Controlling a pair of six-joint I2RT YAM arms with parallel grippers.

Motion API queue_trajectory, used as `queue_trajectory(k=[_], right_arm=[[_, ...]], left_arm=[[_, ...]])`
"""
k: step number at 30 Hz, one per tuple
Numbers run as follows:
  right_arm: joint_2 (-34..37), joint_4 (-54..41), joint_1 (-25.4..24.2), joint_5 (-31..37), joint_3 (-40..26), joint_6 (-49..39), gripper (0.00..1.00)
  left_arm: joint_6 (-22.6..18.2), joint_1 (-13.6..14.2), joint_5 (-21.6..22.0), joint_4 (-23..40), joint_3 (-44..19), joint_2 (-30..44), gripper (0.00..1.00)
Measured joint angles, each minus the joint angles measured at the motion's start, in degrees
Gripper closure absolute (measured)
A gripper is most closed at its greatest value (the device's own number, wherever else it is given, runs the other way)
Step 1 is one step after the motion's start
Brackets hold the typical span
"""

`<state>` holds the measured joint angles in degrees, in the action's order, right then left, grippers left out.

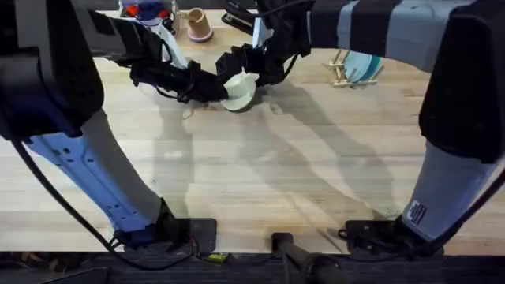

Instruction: Pick up the plates from the table one by one and place each into a slot on the dish rack.

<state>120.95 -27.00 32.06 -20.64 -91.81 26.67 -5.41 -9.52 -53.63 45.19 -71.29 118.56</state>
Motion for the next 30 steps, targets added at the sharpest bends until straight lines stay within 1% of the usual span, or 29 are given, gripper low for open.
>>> queue_trajectory(k=[6, 8, 9, 12, 13, 15, 16, 17, 18, 26, 30], right_arm=[[0.0, -0.2, 0.0, 0.0, 0.0, 0.1, 0.075], [0.0, -0.2, 0.0, 0.0, 0.0, 0.1, 0.132], [0.0, -0.2, 0.0, 0.0, 0.0, 0.2, 0.182], [0.0, -0.3, 0.0, 0.1, 0.0, 0.3, 0.509], [0.0, -0.3, -0.1, 0.3, 0.0, 0.3, 0.571], [0.0, -0.6, -0.7, 1.2, 0.0, 0.1, 0.825], [0.0, -0.5, -1.0, 0.5, 0.0, 0.4, 0.923], [-0.1, -0.2, -1.3, -0.4, -0.2, 0.5, 0.954], [-0.1, -0.1, -1.3, -0.7, -0.4, 0.4, 0.962], [-0.1, -2.2, -1.2, -1.2, -0.9, 0.4, 0.970], [-0.2, -2.4, -1.2, -1.9, -1.1, -1.1, 0.974]], left_arm=[[0.0, 0.0, 0.0, 0.0, 0.0, 0.0, 0.960], [0.0, 0.0, 0.0, 0.0, 0.0, 0.0, 0.960], [0.0, 0.0, 0.0, 0.0, 0.0, 0.0, 0.960], [0.0, 0.0, 0.0, 0.0, 0.0, 0.0, 0.960], [0.0, 0.0, 0.0, 0.0, 0.0, 0.0, 0.960], [0.0, -0.1, -0.1, 0.0, 0.0, 0.0, 0.960], [0.0, -0.2, -0.2, 0.0, 0.0, 0.0, 0.960], [0.0, -0.4, -0.5, 0.1, 0.0, 0.0, 0.960], [0.0, -0.5, -0.7, 0.0, 0.0, 0.0, 0.960], [-0.3, -0.5, -0.7, 0.6, -0.1, 0.0, 0.960], [-0.9, -0.3, 0.6, 2.6, -1.6, 0.0, 0.960]])
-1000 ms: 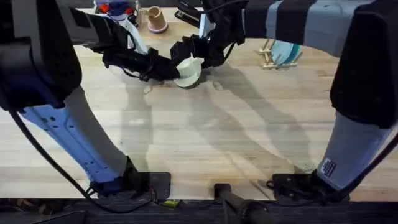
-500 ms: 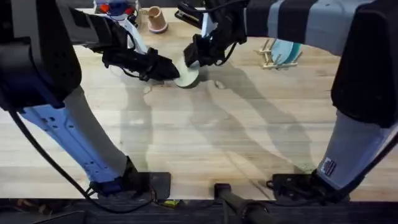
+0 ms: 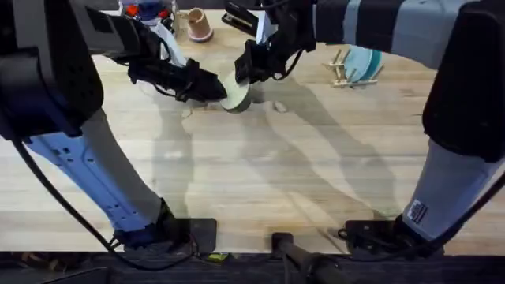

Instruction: Pick up the plates from the table one by one and place each into a slot on the dish rack.

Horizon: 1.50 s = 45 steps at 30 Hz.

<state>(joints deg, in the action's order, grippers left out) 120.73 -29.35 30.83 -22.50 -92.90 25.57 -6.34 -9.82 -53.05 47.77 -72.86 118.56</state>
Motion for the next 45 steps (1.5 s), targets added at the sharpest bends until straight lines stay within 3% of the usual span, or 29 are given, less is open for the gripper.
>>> queue_trajectory(k=[9, 18, 35, 45], right_arm=[[-2.4, -4.5, -0.2, -0.4, -1.0, -7.6, 0.972], [-8.9, -14.7, -4.2, 2.6, -5.5, -15.5, 0.972], [-27.3, -31.7, -6.8, 29.4, -6.5, -24.4, 0.971], [-29.5, -35.5, -9.2, 41.4, -6.5, -24.8, 0.970]], left_arm=[[-2.5, 0.9, 6.5, 7.4, -8.9, -0.8, 0.961], [-3.6, 0.9, 11.7, 17.2, -15.8, -13.3, 0.961], [-4.0, 0.9, 26.0, 30.5, -16.7, -43.4, 0.961], [-4.1, 0.9, 33.1, 33.8, -16.8, -50.8, 0.935]])
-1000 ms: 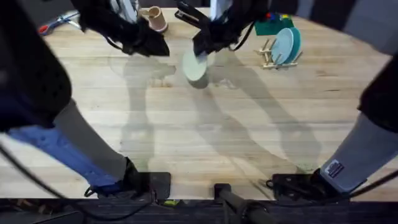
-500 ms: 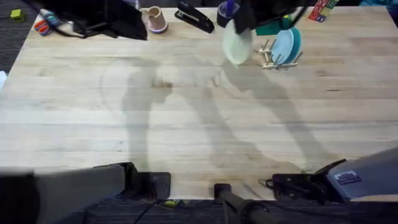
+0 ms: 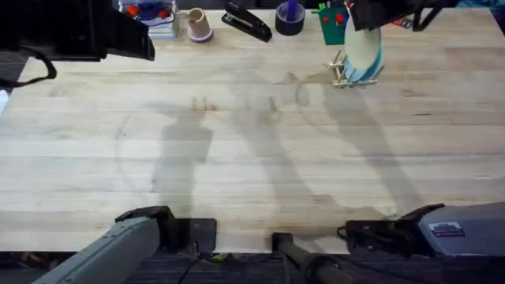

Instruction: Pick up the plates from the table one by one and place each into a slot on the dish rack.

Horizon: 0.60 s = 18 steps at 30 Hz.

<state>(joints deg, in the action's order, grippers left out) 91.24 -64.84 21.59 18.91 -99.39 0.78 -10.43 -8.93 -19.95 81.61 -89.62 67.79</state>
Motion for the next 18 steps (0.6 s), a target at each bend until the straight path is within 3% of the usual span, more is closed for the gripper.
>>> queue_trajectory(k=[2, 7, 9, 18], right_arm=[[0.0, 0.1, -0.8, 0.8, 0.0, 0.0, 0.970], [0.0, 0.1, -3.4, 1.6, 0.0, 0.1, 0.970], [0.0, 0.1, -4.3, 1.7, 0.0, 0.3, 0.970], [0.0, 0.5, -5.4, 1.9, 0.0, 1.2, 0.970]], left_arm=[[-0.4, 0.0, 0.5, 0.1, 0.0, -0.2, 0.809], [-0.2, 0.0, 0.9, 0.3, 0.0, -0.2, 0.055], [-0.3, 0.0, 1.2, 0.3, 0.0, -0.2, 0.010], [-0.3, 0.0, 1.5, 0.3, 0.0, -0.2, 0.006]])
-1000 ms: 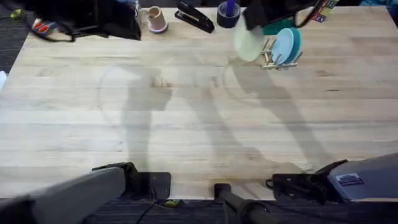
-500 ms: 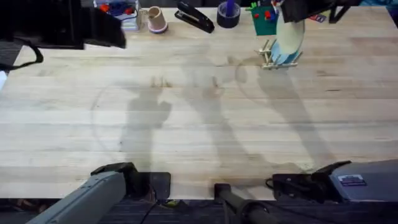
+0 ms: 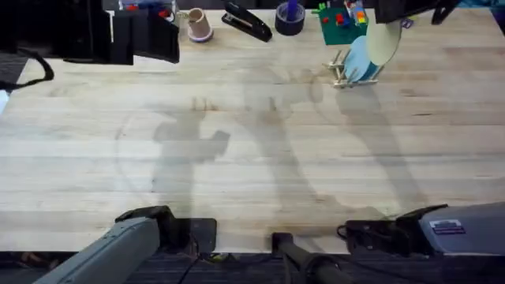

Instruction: Pick up the plates from the table one by one and place each into a slot on the dish rack.

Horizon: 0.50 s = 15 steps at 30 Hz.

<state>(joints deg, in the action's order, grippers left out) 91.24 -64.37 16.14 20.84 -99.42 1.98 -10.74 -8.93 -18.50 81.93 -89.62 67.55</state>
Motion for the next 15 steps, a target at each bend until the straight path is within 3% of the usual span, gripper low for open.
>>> queue_trajectory(k=[15], right_arm=[[3.8, 3.6, -0.1, 0.2, 0.0, 2.2, 0.970]], left_arm=[[0.0, 0.0, 0.2, 0.0, 0.0, 0.0, 0.006]])
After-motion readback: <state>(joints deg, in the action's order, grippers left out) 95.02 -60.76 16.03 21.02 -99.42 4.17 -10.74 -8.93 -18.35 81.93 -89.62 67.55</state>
